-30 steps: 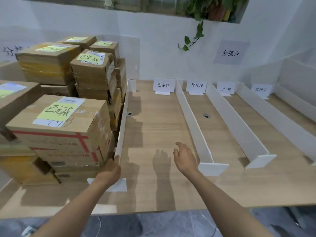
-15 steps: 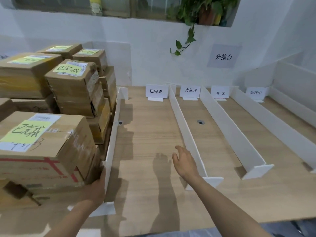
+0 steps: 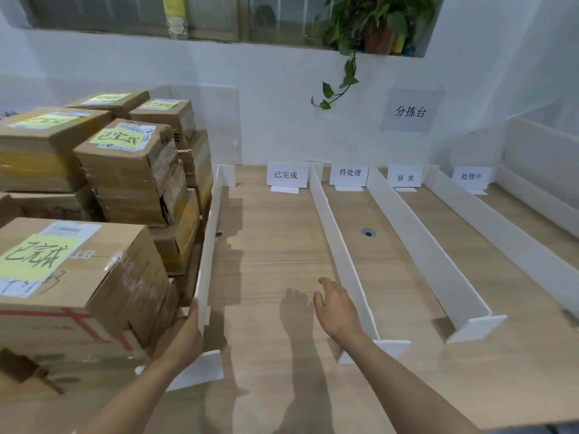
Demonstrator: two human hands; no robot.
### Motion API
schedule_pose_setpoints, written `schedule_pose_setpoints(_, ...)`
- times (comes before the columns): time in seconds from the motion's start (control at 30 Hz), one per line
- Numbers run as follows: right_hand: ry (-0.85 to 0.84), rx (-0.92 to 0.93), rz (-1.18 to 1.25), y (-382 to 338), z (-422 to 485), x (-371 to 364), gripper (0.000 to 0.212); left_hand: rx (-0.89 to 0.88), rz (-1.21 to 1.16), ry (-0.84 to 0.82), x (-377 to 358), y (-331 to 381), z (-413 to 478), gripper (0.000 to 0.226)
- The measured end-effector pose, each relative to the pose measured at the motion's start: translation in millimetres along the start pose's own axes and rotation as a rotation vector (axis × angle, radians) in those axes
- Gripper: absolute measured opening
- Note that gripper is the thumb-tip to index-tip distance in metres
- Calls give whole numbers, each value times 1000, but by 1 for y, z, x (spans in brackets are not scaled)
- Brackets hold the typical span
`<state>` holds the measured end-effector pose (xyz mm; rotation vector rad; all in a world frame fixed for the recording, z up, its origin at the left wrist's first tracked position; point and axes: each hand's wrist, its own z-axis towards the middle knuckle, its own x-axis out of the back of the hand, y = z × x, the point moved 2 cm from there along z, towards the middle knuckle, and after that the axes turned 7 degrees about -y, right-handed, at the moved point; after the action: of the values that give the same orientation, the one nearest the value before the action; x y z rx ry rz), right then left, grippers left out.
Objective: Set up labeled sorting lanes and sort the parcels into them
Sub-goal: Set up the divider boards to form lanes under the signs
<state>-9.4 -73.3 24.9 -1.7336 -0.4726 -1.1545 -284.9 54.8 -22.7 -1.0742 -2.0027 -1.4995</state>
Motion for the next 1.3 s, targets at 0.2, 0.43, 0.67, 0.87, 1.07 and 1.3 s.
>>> schedule_pose_setpoints(0.2,6,-28,15,12,1,4,43,69,-78,64,11,30,5,65)
schedule_pose_setpoints(0.43,-4,-55,1,17,-5,-3,43,144,-72,65,8,17,-5,62)
schedule_pose_setpoints(0.67,-3,-58,-13,20,-13,-14,43,-13,13,41,13,12,-6,39)
schedule_pose_setpoints(0.87,-29,-64,-44,18,-15,-22,43,-55,-42,62,17,18,-14,37)
schedule_pose_setpoints(1.07,-28,-52,-14,13,-16,-28,43,-16,-69,-22,4,0,-14,55)
schedule_pose_setpoints(1.3,-20,-23,-31,1,-12,-29,42,27,29,-1,7,8,-15,42)
